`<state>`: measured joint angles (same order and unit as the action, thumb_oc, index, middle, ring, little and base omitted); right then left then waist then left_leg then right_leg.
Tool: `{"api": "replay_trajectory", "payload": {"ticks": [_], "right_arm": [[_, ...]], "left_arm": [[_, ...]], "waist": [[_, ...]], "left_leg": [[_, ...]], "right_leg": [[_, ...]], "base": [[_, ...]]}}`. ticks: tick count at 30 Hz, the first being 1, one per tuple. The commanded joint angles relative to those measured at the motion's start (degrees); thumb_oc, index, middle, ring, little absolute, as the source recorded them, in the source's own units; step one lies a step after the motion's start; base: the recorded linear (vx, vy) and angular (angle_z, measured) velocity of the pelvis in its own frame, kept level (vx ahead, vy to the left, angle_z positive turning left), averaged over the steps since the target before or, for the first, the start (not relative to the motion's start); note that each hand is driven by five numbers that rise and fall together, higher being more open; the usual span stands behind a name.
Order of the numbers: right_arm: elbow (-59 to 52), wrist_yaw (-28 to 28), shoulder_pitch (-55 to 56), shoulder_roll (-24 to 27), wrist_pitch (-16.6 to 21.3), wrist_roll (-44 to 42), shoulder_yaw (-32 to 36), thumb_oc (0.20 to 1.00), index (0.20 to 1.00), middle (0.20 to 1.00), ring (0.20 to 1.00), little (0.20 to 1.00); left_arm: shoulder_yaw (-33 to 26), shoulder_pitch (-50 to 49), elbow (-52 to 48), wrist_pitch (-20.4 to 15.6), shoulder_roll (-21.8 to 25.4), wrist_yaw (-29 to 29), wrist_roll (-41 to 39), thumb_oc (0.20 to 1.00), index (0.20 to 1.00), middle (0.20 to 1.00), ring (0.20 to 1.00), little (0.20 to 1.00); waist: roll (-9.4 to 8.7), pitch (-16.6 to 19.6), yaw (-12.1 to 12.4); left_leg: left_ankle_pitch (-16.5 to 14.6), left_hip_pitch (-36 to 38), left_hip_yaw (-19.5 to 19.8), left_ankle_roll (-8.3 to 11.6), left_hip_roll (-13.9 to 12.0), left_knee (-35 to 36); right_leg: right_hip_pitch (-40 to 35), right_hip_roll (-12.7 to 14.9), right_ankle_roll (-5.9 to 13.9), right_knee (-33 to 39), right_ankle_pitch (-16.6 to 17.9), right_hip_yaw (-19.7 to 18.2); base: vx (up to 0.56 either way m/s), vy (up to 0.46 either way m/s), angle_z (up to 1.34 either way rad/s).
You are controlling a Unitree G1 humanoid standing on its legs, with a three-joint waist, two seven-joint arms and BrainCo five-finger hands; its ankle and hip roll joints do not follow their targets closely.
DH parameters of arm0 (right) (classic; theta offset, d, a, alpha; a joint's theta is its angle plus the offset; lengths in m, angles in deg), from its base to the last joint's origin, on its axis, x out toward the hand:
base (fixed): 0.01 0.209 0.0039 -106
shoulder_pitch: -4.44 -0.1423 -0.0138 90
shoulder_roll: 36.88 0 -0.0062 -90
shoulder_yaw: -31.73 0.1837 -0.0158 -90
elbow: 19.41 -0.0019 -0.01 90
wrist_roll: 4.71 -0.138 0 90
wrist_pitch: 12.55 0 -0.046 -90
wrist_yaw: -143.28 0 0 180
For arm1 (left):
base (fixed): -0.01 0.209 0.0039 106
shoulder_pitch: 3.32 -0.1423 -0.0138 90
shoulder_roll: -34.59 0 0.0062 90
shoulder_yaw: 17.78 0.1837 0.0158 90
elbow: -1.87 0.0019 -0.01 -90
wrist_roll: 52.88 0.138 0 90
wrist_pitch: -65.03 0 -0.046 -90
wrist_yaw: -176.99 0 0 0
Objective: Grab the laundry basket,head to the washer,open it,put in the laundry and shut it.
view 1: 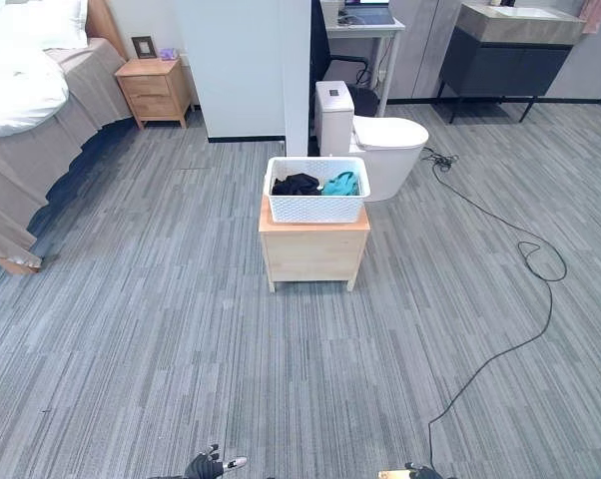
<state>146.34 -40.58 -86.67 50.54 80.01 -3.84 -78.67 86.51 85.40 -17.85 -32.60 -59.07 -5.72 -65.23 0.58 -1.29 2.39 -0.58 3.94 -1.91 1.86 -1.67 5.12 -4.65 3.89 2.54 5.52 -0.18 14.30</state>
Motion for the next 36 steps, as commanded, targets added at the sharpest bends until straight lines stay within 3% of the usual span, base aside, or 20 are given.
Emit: {"api": "replay_trajectory", "payload": {"ticks": [1,17,27,29,32,34,36], "right_arm": [[4.38,-0.17,0.25,-0.12,0.1,0.95,-1.67,1.0,1.0,1.0,1.0,1.0],[4.07,-0.34,0.35,-0.3,0.09,-0.1,-1.51,1.0,1.0,1.0,1.0,1.0],[3.42,0.02,-0.02,0.53,0.61,-2.47,-0.58,1.0,1.0,1.0,1.0,1.0],[3.2,0.14,-0.44,0.68,0.92,-3.37,-0.44,1.0,1.0,1.0,1.0,1.0],[2.32,0.24,-0.83,0.86,1.36,-4.5,-0.45,1.0,1.0,1.0,1.0,1.0],[1.05,0.54,-1.2,1.72,1.53,-5.72,0.09,1.0,1.0,1.0,1.0,1.0],[0.07,0.63,-1.54,2.34,1.56,-7.11,0.39,1.0,1.0,1.0,1.0,1.0]], "left_arm": [[0.0,3.28,3.82,-2.2,0.26,0.31,1.96,1.0,1.0,1.0,1.0,1.0],[-1.01,3.17,4.18,-2.15,0.62,0.51,0.1,1.0,1.0,1.0,1.0,1.0],[-1.24,3.51,4.0,-2.08,1.23,0.86,-1.03,1.0,1.0,1.0,1.0,1.0],[-1.46,3.67,3.74,-1.86,1.46,0.69,-1.91,1.0,1.0,1.0,1.0,1.0],[-1.76,3.77,3.49,-1.89,1.74,0.52,-2.9,1.0,1.0,1.0,1.0,1.0],[-1.78,4.21,2.48,-1.81,2.02,0.88,-3.83,1.0,1.0,1.0,1.0,1.0],[-1.74,4.32,2.06,-1.74,2.14,0.96,-4.24,1.0,1.0,1.0,1.0,1.0]], "waist": [[-1.04,1.72,0.16],[-1.03,1.66,0.14],[-1.0,0.7,-0.18],[-1.35,-0.92,0.25],[-2.15,-3.05,0.51],[-2.8,-5.57,1.05],[-3.03,-6.27,0.76]], "left_leg": [[-1.43,-2.07,0.79,0.86,-0.45,-0.12],[-0.99,-2.06,0.59,1.38,-1.21,-0.12],[0.11,-2.21,0.9,2.66,-3.6,-0.12],[1.64,-1.45,0.46,3.82,-5.97,-0.84],[1.31,-5.52,1.09,4.81,-7.43,-9.26],[7.15,-13.21,2.92,4.87,-7.44,-21.76],[9.55,-17.62,2.16,3.84,-7.75,-28.91]], "right_leg": [[-1.49,5.63,4.74,-0.52,-1.22,2.68],[-1.47,4.83,4.21,-0.52,-1.68,2.23],[-1.22,2.26,2.6,-0.52,-3.03,1.03],[-2.41,0.08,0.82,-0.52,-4.03,0.36],[-3.2,-1.11,-0.87,-0.52,-4.46,0.18],[-3.37,-1.72,-2.45,-1.71,-4.82,0.38],[-3.06,-2.08,-3.27,-2.41,-5.44,0.83]], "base": [[0.0,0.0,0.0],[0.0,-0.027,0.0],[-0.01,-0.106,-0.01],[0.0,-0.262,0.0],[-0.06,-0.211,-0.01],[-0.09,-0.214,0.02],[-0.01,-0.13,0.07]]}}
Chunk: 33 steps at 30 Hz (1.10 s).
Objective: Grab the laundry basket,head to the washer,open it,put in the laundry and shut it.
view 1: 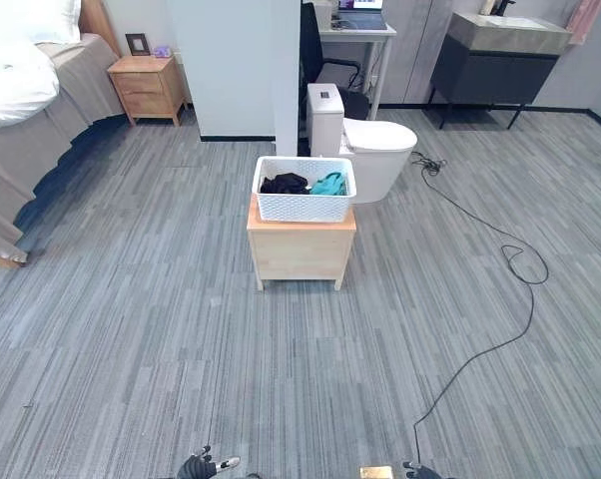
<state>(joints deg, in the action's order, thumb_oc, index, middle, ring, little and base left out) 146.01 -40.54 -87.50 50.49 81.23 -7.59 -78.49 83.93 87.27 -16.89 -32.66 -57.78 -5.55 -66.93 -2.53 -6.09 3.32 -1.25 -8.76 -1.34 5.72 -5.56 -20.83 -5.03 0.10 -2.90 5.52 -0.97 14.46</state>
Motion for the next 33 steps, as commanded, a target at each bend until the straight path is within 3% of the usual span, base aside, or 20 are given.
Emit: {"api": "replay_trajectory", "payload": {"ticks": [1,3,5,7,8,11,12,13,14,16,18,20,21,22,23,24,25,27,30,33], "right_arm": [[0.08,0.67,-0.79,2.52,0.41,-3.82,0.33,1.0,1.0,1.0,1.0,1.0],[-0.4,0.89,-0.6,2.84,0.44,-4.59,0.76,1.0,1.0,1.0,1.0,1.0],[-0.95,1.05,-0.71,3.39,0.55,-5.4,1.03,1.0,1.0,1.0,1.0,1.0],[-0.95,1.05,-0.71,3.38,0.55,-5.4,1.03,1.0,1.0,1.0,1.0,1.0],[-1.56,0.9,-1.07,3.6,0.91,-5.91,0.44,1.0,1.0,1.0,1.0,1.0],[-2.05,0.97,-1.7,3.0,1.22,-6.14,-0.24,1.0,1.0,1.0,1.0,1.0],[-2.05,0.97,-1.7,2.99,1.22,-6.14,-0.25,1.0,1.0,1.0,1.0,1.0],[-2.33,1.01,-1.74,2.6,1.25,-6.28,-0.63,1.0,1.0,1.0,1.0,1.0],[-2.34,1.01,-1.74,2.58,1.24,-6.28,-0.64,1.0,1.0,1.0,1.0,1.0],[-2.37,0.41,-1.54,1.69,0.78,-5.52,-1.19,1.0,1.0,1.0,1.0,1.0],[-1.96,0.11,-1.56,1.41,0.74,-5.25,-1.05,1.0,1.0,1.0,1.0,1.0],[-1.67,-0.22,-1.14,1.0,0.97,-5.77,0.02,1.0,1.0,1.0,1.0,1.0],[-1.56,-0.39,-0.77,0.99,1.05,-5.99,0.5,1.0,1.0,1.0,1.0,1.0],[-1.56,-0.39,-0.77,0.99,1.05,-5.99,0.5,1.0,1.0,1.0,1.0,1.0],[-2.26,-0.63,-0.4,1.34,1.1,-6.51,1.57,1.0,1.0,1.0,1.0,1.0],[-2.27,-0.63,-0.39,1.34,1.09,-6.51,1.57,1.0,1.0,1.0,1.0,1.0],[-5.16,-0.22,-0.8,2.11,1.32,-7.73,2.3,1.0,1.0,1.0,1.0,1.0],[-8.42,0.1,-1.06,2.63,1.91,-8.95,3.27,1.0,1.0,1.0,1.0,1.0],[-22.92,1.38,2.1,6.0,3.04,-10.12,5.94,1.0,1.0,1.0,1.0,1.0],[-37.41,3.54,6.82,9.39,4.34,-10.68,11.77,1.0,1.0,1.0,1.0,1.0]], "left_arm": [[0.8,2.37,1.19,-1.66,0.87,0.88,-2.54,1.0,1.0,1.0,1.0,1.0],[0.72,2.18,1.39,-1.64,0.83,1.02,-2.45,1.0,1.0,1.0,1.0,1.0],[0.47,1.93,1.96,-1.58,0.89,0.99,-2.2,1.0,1.0,1.0,1.0,1.0],[0.47,1.93,1.96,-1.58,0.89,0.99,-2.2,1.0,1.0,1.0,1.0,1.0],[-0.38,1.53,3.16,-1.74,1.07,1.18,-2.17,1.0,1.0,1.0,1.0,1.0],[-0.59,1.44,4.12,-1.61,0.98,1.18,-2.06,1.0,1.0,1.0,1.0,1.0],[-0.59,1.44,4.12,-1.61,0.99,1.18,-2.06,1.0,1.0,1.0,1.0,1.0],[-1.12,1.29,4.11,-1.64,1.12,1.59,-2.24,1.0,1.0,1.0,1.0,1.0],[-1.13,1.28,4.1,-1.63,1.14,1.59,-2.23,1.0,1.0,1.0,1.0,1.0],[-2.34,0.38,4.1,-1.43,1.23,1.36,-2.47,1.0,1.0,1.0,1.0,1.0],[-2.54,0.47,4.61,-1.45,1.5,1.25,-2.14,1.0,1.0,1.0,1.0,1.0],[-2.51,0.53,4.87,-1.43,1.88,1.04,-1.7,1.0,1.0,1.0,1.0,1.0],[-2.52,0.6,4.76,-1.48,2.15,1.09,-1.65,1.0,1.0,1.0,1.0,1.0],[-2.52,0.6,4.76,-1.48,2.15,1.09,-1.65,1.0,1.0,1.0,1.0,1.0],[-2.26,1.31,3.13,-1.6,2.95,0.96,-1.87,1.0,1.0,1.0,1.0,1.0],[-2.25,1.31,3.12,-1.59,2.96,0.96,-1.87,1.0,1.0,1.0,1.0,1.0],[-2.23,2.29,-0.42,-2.13,3.71,1.4,-3.3,1.0,1.0,1.0,1.0,1.0],[-2.33,3.12,-2.04,-2.83,4.32,2.31,-4.8,1.0,1.0,1.0,1.0,1.0],[-2.98,2.28,-10.17,-3.68,5.24,3.18,-7.75,1.0,1.0,1.0,1.0,1.0],[-3.29,-0.25,-19.29,-4.15,5.81,3.46,-7.4,1.0,1.0,1.0,1.0,1.0]], "waist": [[0.07,-1.63,-0.24],[0.19,-1.6,-0.48],[-0.16,-1.15,-0.11],[-0.17,-1.16,-0.11],[0.63,-0.22,1.16],[0.69,0.08,1.85],[0.65,0.1,1.89],[0.07,0.03,1.98],[-0.05,-0.01,2.14],[-0.23,1.36,3.4],[-1.13,2.19,3.97],[-3.45,2.81,4.38],[-4.02,2.89,4.22],[-4.02,2.89,4.22],[-4.6,2.22,3.28],[-4.63,2.25,3.31],[-2.67,0.44,1.35],[-1.18,-1.25,0.43],[0.44,-2.97,-1.75],[0.37,-3.28,-3.17]], "left_leg": [[9.11,-5.67,0.35,0.22,-4.73,-5.43],[7.53,-6.72,-2.31,-0.04,-5.35,-4.13],[4.52,-7.2,-3.31,-1.03,-2.5,2.74],[4.53,-7.18,-3.31,-1.03,-2.5,2.76],[8.8,-7.47,-0.34,-1.68,1.36,18.19],[10.43,-10.0,1.83,-1.06,2.12,25.07],[10.42,-10.0,1.78,-1.07,2.13,25.07],[10.05,-10.67,-2.3,-0.96,1.74,25.31],[10.01,-10.55,-2.52,-0.96,1.75,25.33],[12.57,-10.06,-6.9,-2.4,0.55,24.17],[12.86,-11.41,-6.73,-2.93,1.03,20.83],[8.79,-11.51,-7.31,-4.03,3.3,15.08],[7.21,-10.92,-7.97,-4.9,4.27,14.13],[7.21,-10.92,-7.97,-4.91,4.27,14.12],[3.99,-8.39,-8.13,-7.55,6.62,14.19],[3.95,-8.41,-8.19,-7.59,6.66,14.19],[2.57,-5.68,-7.69,-10.15,6.76,15.1],[1.61,-2.48,-7.31,-11.36,6.6,16.47],[1.13,2.75,-5.76,-10.66,6.34,18.36],[-0.74,6.29,-5.12,-8.7,5.97,19.41]], "right_leg": [[-3.28,1.3,2.05,-2.32,-5.32,0.34],[-3.75,1.05,1.84,-2.19,-5.89,0.74],[-4.34,1.37,2.37,-1.67,-6.44,0.68],[-4.35,1.38,2.38,-1.67,-6.44,0.68],[-4.29,-0.17,2.95,-1.37,-7.17,0.42],[-6.1,-1.23,2.8,-2.05,-10.06,-1.08],[-6.06,-1.19,2.8,-2.08,-10.09,-1.12],[-8.28,-1.07,2.84,-2.58,-11.9,-2.13],[-8.32,-0.94,2.86,-2.59,-11.93,-2.29],[-10.01,-0.64,3.64,-3.98,-12.98,-3.41],[-10.05,0.89,4.6,-6.3,-13.27,-3.65],[-10.26,3.9,6.97,-10.49,-10.69,-3.99],[-9.22,4.91,8.17,-14.29,-7.33,-3.97],[-9.22,4.91,8.17,-14.29,-7.33,-3.97],[-3.92,6.97,11.21,-28.13,3.56,-5.31],[-3.85,7.03,11.26,-28.21,3.52,-5.38],[3.63,7.04,11.73,-41.4,10.66,-6.94],[9.46,8.23,12.41,-48.01,10.65,-5.34],[14.88,8.54,9.89,-41.27,3.26,-0.92],[14.64,8.19,9.2,-23.59,-0.54,1.73]], "base": [[0.07,-0.118,-0.02],[0.12,-0.042,-0.09],[0.14,0.022,0.03],[0.12,0.043,0.06],[0.18,0.072,-0.08],[0.31,0.042,-0.13],[0.53,0.046,-0.4],[0.31,0.038,-0.31],[0.42,0.075,-0.14],[0.42,0.164,-0.14],[0.54,0.216,-0.56],[0.61,0.235,-0.53],[0.35,0.152,-0.4],[0.44,0.296,-0.28],[0.28,0.213,-0.06],[0.42,0.394,0.43],[0.23,0.255,0.62],[0.34,0.251,0.41],[0.38,0.067,-0.03],[0.37,-0.082,0.26]]}}
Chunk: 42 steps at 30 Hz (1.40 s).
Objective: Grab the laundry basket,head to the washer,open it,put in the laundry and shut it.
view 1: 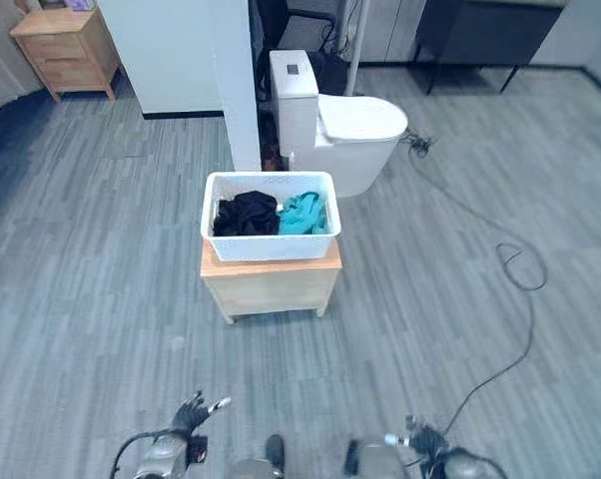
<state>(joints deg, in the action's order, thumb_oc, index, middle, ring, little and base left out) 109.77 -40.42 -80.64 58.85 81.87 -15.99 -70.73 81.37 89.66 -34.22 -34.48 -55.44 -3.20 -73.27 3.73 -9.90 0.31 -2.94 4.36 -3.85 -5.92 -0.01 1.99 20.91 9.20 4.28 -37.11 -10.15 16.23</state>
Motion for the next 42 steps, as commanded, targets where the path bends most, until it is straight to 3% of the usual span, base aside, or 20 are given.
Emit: {"api": "replay_trajectory", "payload": {"ticks": [1,2,3,4,5,9,10,12,13,14,15,17,18,19,20,21,23,28,34,42], "right_arm": [[-4.73,3.78,1.57,1.93,4.11,-2.56,6.36,1.0,1.0,1.0,1.0,1.0],[-6.96,4.17,2.39,2.61,4.25,-2.5,7.95,1.0,1.0,1.0,1.0,1.0],[-7.01,4.17,2.43,2.6,4.22,-2.49,7.97,1.0,1.0,1.0,1.0,1.0],[-10.01,4.55,3.34,3.32,3.99,-1.84,9.9,1.0,1.0,1.0,1.0,1.0],[-11.03,4.7,3.76,3.52,3.8,-1.28,10.61,1.0,1.0,1.0,1.0,1.0],[-14.41,4.23,6.56,3.99,3.57,-0.19,12.59,1.0,1.0,1.0,1.0,1.0],[-15.19,3.9,7.97,4.24,3.48,0.26,13.35,1.0,1.0,1.0,1.0,1.0],[-16.64,3.9,8.66,4.43,3.5,0.23,14.39,1.0,1.0,1.0,1.0,1.0],[-18.03,4.16,9.16,5.06,3.59,0.46,14.71,1.0,1.0,1.0,1.0,1.0],[-19.78,4.48,9.34,5.8,3.7,0.35,15.3,1.0,1.0,1.0,1.0,1.0],[-20.13,4.68,9.23,6.16,3.63,0.34,15.62,1.0,1.0,1.0,1.0,1.0],[-20.52,4.8,8.91,6.82,3.49,0.32,15.62,1.0,1.0,1.0,1.0,1.0],[-20.51,4.8,8.91,6.81,3.49,0.32,15.61,1.0,1.0,1.0,1.0,1.0],[-21.09,4.65,8.36,7.37,3.23,0.78,15.69,1.0,1.0,1.0,1.0,1.0],[-21.14,4.65,8.38,7.33,3.19,0.8,15.67,1.0,1.0,1.0,1.0,1.0],[-22.21,4.2,8.27,7.83,3.06,2.15,16.09,1.0,1.0,1.0,1.0,1.0],[-22.77,3.5,8.46,7.18,2.87,3.36,15.93,1.0,1.0,1.0,1.0,1.0],[-24.92,0.98,8.76,5.46,2.52,3.47,14.86,1.0,1.0,1.0,1.0,1.0],[-26.31,0.05,8.65,5.11,2.12,4.01,13.36,1.0,1.0,1.0,1.0,1.0],[-25.92,5.79,-5.79,7.08,-1.2,5.04,8.75,1.0,1.0,1.0,1.0,1.0]], "left_arm": [[-0.92,-3.3,-3.59,-2.33,3.42,1.56,-0.35,1.0,1.0,1.0,1.0,1.0],[-1.06,-3.65,-5.74,-2.28,3.34,1.72,-0.12,1.0,1.0,1.0,1.0,1.0],[-1.05,-3.67,-5.77,-2.25,3.34,1.72,-0.12,1.0,1.0,1.0,1.0,1.0],[-1.22,-3.71,-9.01,-2.18,2.98,2.58,0.85,1.0,1.0,1.0,1.0,1.0],[-1.26,-3.74,-10.49,-2.09,2.9,2.92,1.45,1.0,1.0,1.0,1.0,1.0],[-1.04,-5.01,-14.16,-1.32,2.73,3.38,4.0,1.0,1.0,1.0,1.0,1.0],[-1.25,-5.86,-15.42,-0.85,2.41,3.94,5.38,1.0,1.0,1.0,1.0,1.0],[-1.15,-6.13,-17.98,-0.43,2.45,4.87,7.26,1.0,1.0,1.0,1.0,1.0],[-0.8,-5.89,-19.05,-0.23,2.69,5.23,8.72,1.0,1.0,1.0,1.0,1.0],[-0.66,-5.74,-21.92,-0.06,3.07,5.94,10.28,1.0,1.0,1.0,1.0,1.0],[-0.53,-5.67,-23.94,0.2,3.49,5.96,11.19,1.0,1.0,1.0,1.0,1.0],[-0.12,-5.8,-28.22,1.07,5.05,5.32,14.0,1.0,1.0,1.0,1.0,1.0],[-0.13,-5.81,-28.23,1.08,5.06,5.32,14.0,1.0,1.0,1.0,1.0,1.0],[-0.89,-6.95,-33.75,2.05,7.82,4.61,19.43,1.0,1.0,1.0,1.0,1.0],[-0.99,-7.11,-34.03,2.24,7.87,4.55,19.48,1.0,1.0,1.0,1.0,1.0],[-3.97,-9.46,-40.83,2.03,9.02,4.28,22.39,1.0,1.0,1.0,1.0,1.0],[-6.88,-13.36,-46.92,1.44,9.3,3.04,24.03,1.0,1.0,1.0,1.0,1.0],[-10.83,-18.86,-54.63,0.76,11.19,0.92,25.52,1.0,1.0,1.0,1.0,1.0],[-13.37,-20.53,-58.59,1.19,12.71,0.97,27.51,1.0,1.0,1.0,1.0,1.0],[-6.09,-5.45,-50.71,6.97,13.32,2.61,20.0,1.0,1.0,1.0,1.0,1.0]], "waist": [[-6.05,0.58,-0.65],[-6.25,0.59,-0.93],[-6.25,0.69,-0.97],[-6.65,0.64,-1.45],[-6.86,0.67,-1.64],[-8.25,1.59,-1.97],[-8.45,2.45,-2.15],[-8.62,2.54,-2.33],[-9.07,1.76,-2.05],[-9.19,0.81,-1.86],[-9.22,0.29,-1.65],[-9.53,-0.02,-1.13],[-9.6,0.0,-1.15],[-9.03,-0.13,0.18],[-9.28,0.01,0.06],[-8.28,-0.01,0.91],[-7.03,0.97,1.19],[-6.46,2.76,2.03],[-6.26,2.17,2.53],[-5.32,-4.63,1.94]], "left_leg": [[0.03,-5.69,-1.95,3.51,0.47,-3.21],[-0.68,-4.73,-1.37,3.9,0.65,-2.97],[-0.58,-4.85,-1.32,3.9,0.66,-2.93],[-1.62,-3.17,-0.28,4.42,0.8,-2.31],[-2.04,-2.36,0.09,4.57,0.83,-2.08],[-4.44,0.16,0.89,4.86,1.07,-2.45],[-5.96,1.15,1.35,5.52,-0.02,-3.58],[-6.93,-1.38,1.8,7.59,-1.07,-11.46],[-5.71,-4.25,1.94,8.28,-1.48,-17.21],[-4.21,-10.45,3.71,8.85,-2.86,-28.13],[-2.91,-12.43,4.22,8.9,-4.1,-29.55],[-2.78,-13.16,4.2,8.47,-6.45,-23.8],[-2.67,-13.11,4.19,8.45,-6.38,-23.65],[-0.41,-12.67,6.45,9.07,-8.36,-15.51],[0.4,-12.47,6.42,9.06,-8.13,-14.55],[2.1,-12.66,8.98,9.77,-9.91,-9.65],[3.11,-10.65,8.08,10.4,-10.73,-6.06],[2.93,-6.46,5.14,10.37,-9.48,-1.14],[2.57,-4.49,3.41,9.98,-8.56,0.78],[4.52,-13.48,4.04,9.38,-7.41,0.07]], "right_leg": [[-11.23,-0.9,2.29,24.95,9.38,-0.86],[-11.71,-0.97,2.88,29.7,10.63,-1.87],[-11.74,-1.0,2.88,29.99,10.85,-1.8],[-10.55,-0.38,4.38,34.88,14.19,-4.19],[-10.08,-0.31,4.71,35.6,14.99,-5.23],[-12.48,-0.69,4.26,36.0,15.38,-6.23],[-13.47,-1.37,3.71,34.91,14.55,-5.36],[-15.49,-2.4,2.08,34.24,12.3,-4.28],[-16.47,-2.5,1.05,34.2,11.47,-3.97],[-17.99,-4.15,-0.87,34.66,10.06,-3.51],[-18.5,-4.58,-1.44,34.6,9.13,-3.37],[-19.36,-4.19,-1.49,34.38,7.98,-3.27],[-19.34,-4.13,-1.47,34.39,7.99,-3.27],[-19.86,-4.85,-1.62,33.72,6.7,-4.07],[-19.67,-4.62,-1.65,33.77,6.88,-4.02],[-19.6,-5.22,-1.77,32.43,5.59,-4.79],[-19.76,-5.18,-1.62,31.5,4.87,-4.88],[-21.56,-2.99,-0.07,33.51,6.16,-5.51],[-22.11,-1.55,1.25,35.66,7.38,-5.93],[-12.57,-0.08,1.96,35.1,10.57,-6.45]], "base": [[0.37,-0.142,0.65],[0.24,-0.097,0.64],[0.32,-0.146,0.72],[0.28,-0.136,0.83],[0.37,-0.183,0.85],[0.24,-0.17,0.53],[0.24,-0.25,0.27],[0.2,-0.309,0.14],[0.02,-0.312,0.28],[-0.03,-0.249,0.3],[-0.01,-0.183,0.17],[0.05,-0.025,0.01],[0.12,0.03,0.03],[0.07,0.026,-0.07],[0.14,0.091,-0.31],[0.12,0.101,-0.5],[0.15,0.112,-0.42],[0.15,0.131,-0.4],[0.05,0.082,-0.09],[-0.18,0.053,0.04]]}}
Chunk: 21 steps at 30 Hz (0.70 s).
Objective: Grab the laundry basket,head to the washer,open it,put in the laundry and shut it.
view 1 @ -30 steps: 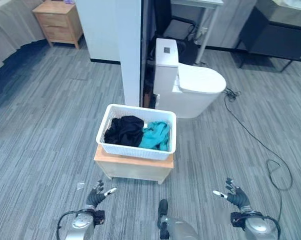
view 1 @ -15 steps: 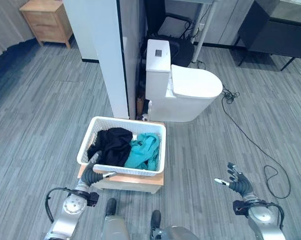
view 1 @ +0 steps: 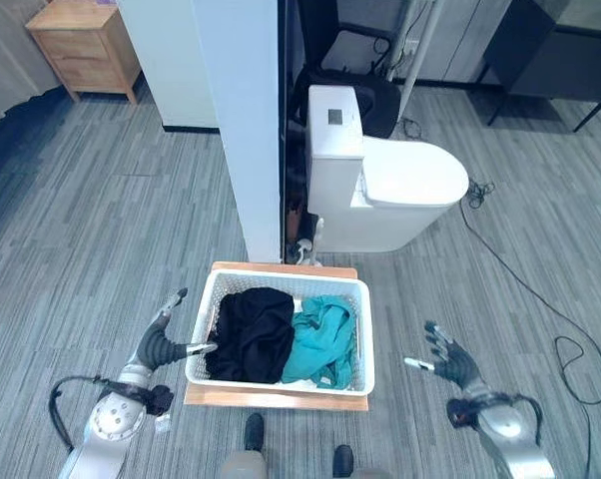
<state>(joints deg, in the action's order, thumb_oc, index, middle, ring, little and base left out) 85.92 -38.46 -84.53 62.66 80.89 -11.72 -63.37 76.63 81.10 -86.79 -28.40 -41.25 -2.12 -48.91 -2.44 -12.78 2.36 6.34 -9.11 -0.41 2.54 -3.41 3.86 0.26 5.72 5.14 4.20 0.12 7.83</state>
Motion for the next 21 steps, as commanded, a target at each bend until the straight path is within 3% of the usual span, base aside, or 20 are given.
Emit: {"api": "replay_trajectory", "payload": {"ticks": [1,6,7,14,21], "right_arm": [[-2.05,4.64,-3.57,3.55,-0.73,0.92,1.54,1.0,1.0,1.0,1.0,1.0],[-2.26,6.84,-6.7,4.01,-1.86,0.3,2.83,1.0,1.0,1.0,1.0,1.0],[-3.59,7.46,-6.07,3.59,-2.39,-0.5,4.27,1.0,1.0,1.0,1.0,1.0],[-6.42,5.25,-3.18,1.34,-3.66,-0.52,4.47,1.0,1.0,1.0,1.0,1.0],[-5.95,3.27,-3.39,-0.25,-3.04,-2.05,1.12,1.0,1.0,1.0,1.0,1.0]], "left_arm": [[-0.54,5.48,3.02,1.7,-1.15,1.56,-5.69,1.0,1.0,1.0,1.0,1.0],[0.19,10.42,5.06,3.52,-1.45,1.59,-12.97,1.0,1.0,1.0,1.0,1.0],[-1.34,10.54,3.54,4.7,0.37,1.56,-15.9,1.0,1.0,1.0,1.0,1.0],[-7.25,8.5,0.84,7.14,4.4,0.29,-11.48,1.0,1.0,1.0,1.0,1.0],[-11.35,8.13,-5.32,5.39,3.54,1.98,-9.21,1.0,1.0,1.0,1.0,1.0]], "waist": [[0.94,-2.31,-0.19],[1.33,-3.4,-0.59],[1.65,-4.31,-0.88],[1.94,-5.23,-0.74],[2.07,-5.33,-0.64]], "left_leg": [[-4.41,-1.58,0.76,0.81,-3.8,-2.04],[-3.15,-5.95,0.97,0.72,-3.46,-2.65],[-2.82,-7.59,1.24,0.72,-3.24,-3.09],[-3.22,-9.83,1.23,1.06,-2.94,-4.29],[-3.33,-11.39,1.21,1.38,-2.67,-5.07]], "right_leg": [[9.62,3.6,1.1,-6.59,0.68,2.05],[13.44,4.29,1.11,-7.46,1.28,2.35],[14.67,4.64,1.15,-7.56,1.74,2.44],[16.44,4.93,1.1,-7.52,1.98,2.39],[17.6,5.36,0.94,-7.79,2.01,2.45]], "base": [[-0.19,0.041,0.07],[-0.09,0.041,0.02],[-0.04,0.026,0.03],[-0.01,0.004,0.01],[0.0,0.0,0.0]]}}
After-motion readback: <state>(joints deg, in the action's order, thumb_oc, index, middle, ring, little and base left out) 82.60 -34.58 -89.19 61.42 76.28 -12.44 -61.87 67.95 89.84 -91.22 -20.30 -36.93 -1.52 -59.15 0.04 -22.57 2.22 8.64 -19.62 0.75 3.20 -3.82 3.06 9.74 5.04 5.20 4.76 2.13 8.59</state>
